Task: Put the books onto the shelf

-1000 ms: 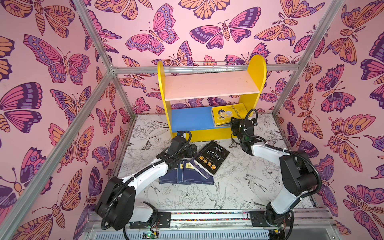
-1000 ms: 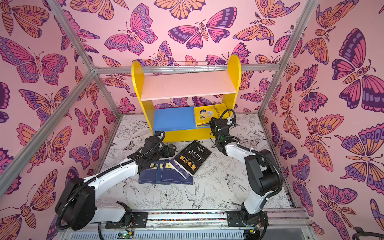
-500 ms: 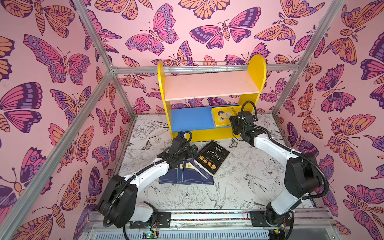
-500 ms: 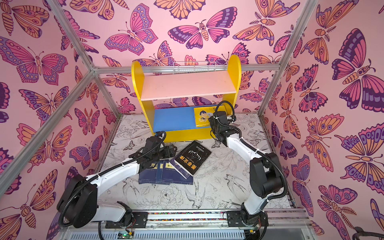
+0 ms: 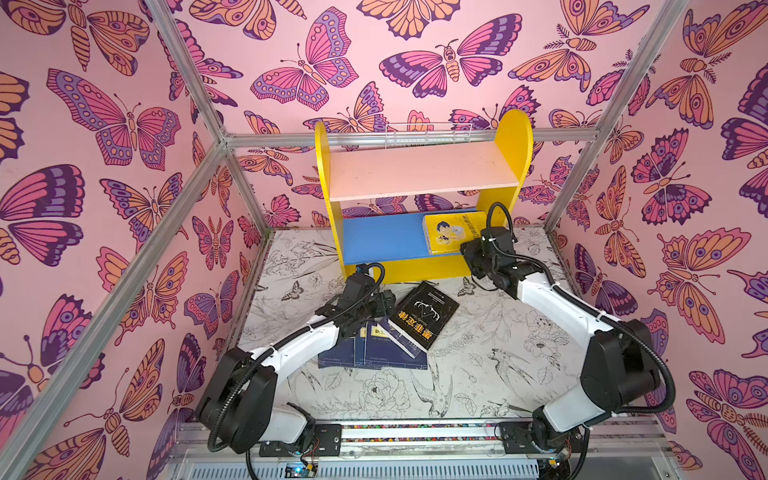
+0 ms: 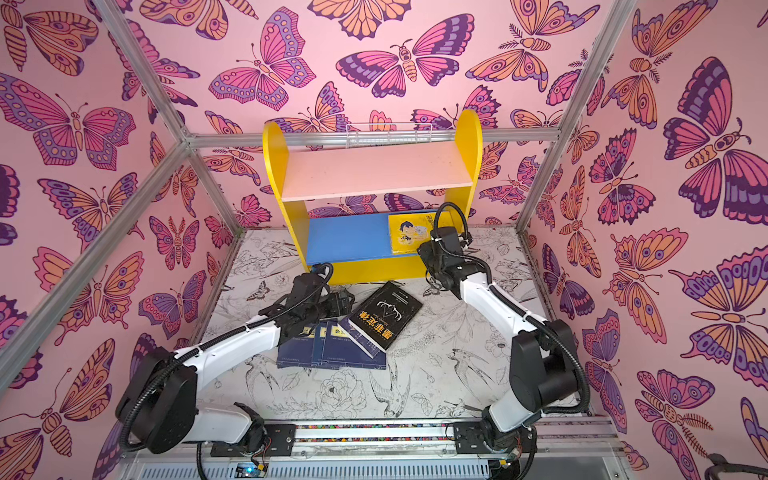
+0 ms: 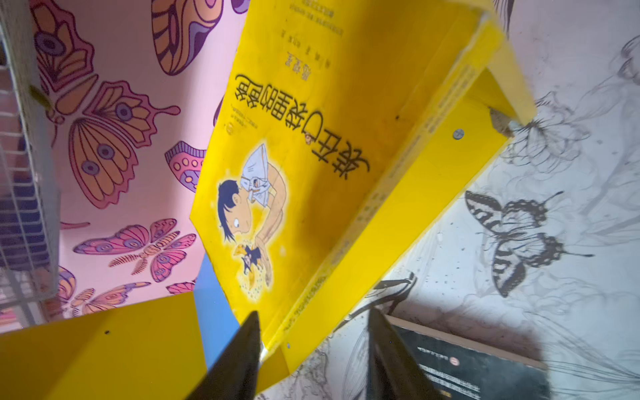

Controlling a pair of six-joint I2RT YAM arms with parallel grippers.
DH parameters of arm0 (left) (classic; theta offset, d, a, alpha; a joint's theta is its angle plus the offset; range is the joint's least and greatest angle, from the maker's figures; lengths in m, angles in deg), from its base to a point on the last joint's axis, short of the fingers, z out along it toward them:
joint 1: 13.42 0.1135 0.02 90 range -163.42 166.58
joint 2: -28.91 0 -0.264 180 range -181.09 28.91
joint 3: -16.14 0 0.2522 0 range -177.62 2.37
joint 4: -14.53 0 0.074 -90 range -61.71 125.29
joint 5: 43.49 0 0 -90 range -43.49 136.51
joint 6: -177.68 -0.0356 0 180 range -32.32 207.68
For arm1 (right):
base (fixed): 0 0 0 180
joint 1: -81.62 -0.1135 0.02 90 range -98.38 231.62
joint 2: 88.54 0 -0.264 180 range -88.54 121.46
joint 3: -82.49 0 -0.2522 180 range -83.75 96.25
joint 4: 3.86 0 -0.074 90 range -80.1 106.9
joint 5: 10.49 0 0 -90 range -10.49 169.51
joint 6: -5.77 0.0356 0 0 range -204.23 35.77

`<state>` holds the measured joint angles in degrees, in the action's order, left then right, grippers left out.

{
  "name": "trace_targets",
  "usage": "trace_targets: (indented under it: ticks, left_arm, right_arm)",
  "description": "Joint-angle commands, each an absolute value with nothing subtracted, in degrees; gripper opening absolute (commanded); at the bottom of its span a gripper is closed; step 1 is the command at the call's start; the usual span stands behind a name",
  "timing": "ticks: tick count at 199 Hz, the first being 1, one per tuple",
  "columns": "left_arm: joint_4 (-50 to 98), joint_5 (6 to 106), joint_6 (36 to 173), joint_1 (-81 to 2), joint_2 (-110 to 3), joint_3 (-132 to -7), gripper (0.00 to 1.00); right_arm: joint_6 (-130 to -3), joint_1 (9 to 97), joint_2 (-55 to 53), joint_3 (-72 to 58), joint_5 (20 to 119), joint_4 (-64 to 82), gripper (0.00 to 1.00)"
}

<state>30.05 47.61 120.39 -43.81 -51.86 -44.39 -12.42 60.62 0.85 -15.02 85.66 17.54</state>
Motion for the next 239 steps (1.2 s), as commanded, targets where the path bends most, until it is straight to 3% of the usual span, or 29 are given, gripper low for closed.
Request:
trace_targets:
  ticks: [1, 16, 104, 239]
  left_arm:
    - [30.74, 47.48, 121.59, -43.83, -52.80, -44.74, 0.86]
    - [30.70, 47.30, 121.97, -43.83, -53.07, -44.80, 0.86]
    - [31.27, 46.95, 122.29, -43.83, -53.44, -45.24, 0.86]
    - [32.32, 46.86, 120.87, -43.83, -53.96, -45.32, 0.86]
  right_arm:
    - [-15.16, 60.88, -0.08, -16.24, 84.78, 20.45, 0.16]
    - [-15.84, 60.88, 0.92, -16.26, 83.73, 18.73, 0.00]
    - [-19.21, 60.96, 10.13, -7.55, 83.28, 19.41, 0.00]
    - [-22.33, 62.29, 14.69, -1.69, 83.01, 22.66, 0.00]
